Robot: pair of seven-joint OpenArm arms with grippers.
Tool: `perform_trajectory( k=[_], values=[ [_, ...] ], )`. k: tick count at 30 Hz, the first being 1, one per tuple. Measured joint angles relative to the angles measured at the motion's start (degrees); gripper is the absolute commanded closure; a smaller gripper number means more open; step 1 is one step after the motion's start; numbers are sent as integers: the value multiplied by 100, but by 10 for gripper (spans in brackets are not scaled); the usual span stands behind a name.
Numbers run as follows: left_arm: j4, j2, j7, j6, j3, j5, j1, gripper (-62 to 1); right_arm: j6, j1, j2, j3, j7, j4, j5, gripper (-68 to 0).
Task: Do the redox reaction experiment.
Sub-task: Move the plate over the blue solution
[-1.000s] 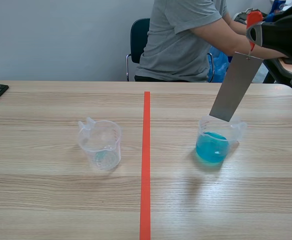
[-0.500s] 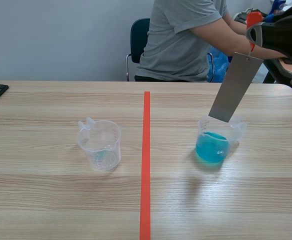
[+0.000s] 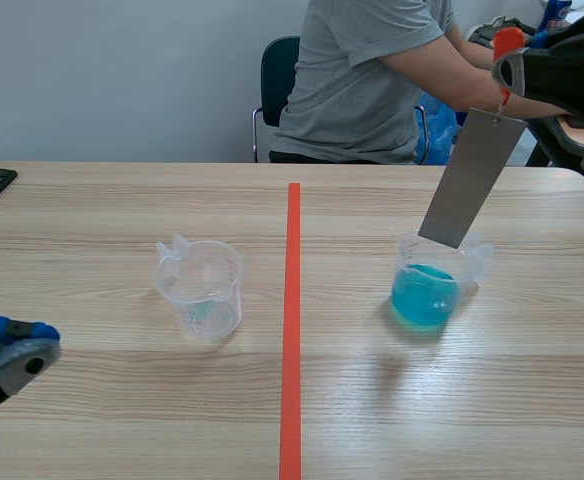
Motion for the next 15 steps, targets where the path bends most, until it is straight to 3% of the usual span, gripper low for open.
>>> perform_trajectory(
  k=[6,10,15],
  values=[
    [26,20,407,15,1040,0,-885,-28,0,0,0,0,2,0,0,-4],
    [24,138,439,304,1655,-2,-1432,-32,-2,0,0,0,2,0,0,-4],
    [20,479,1045,612,2317,2,-2057,-32,0,0,0,0,2,0,0,-4]
  ],
)
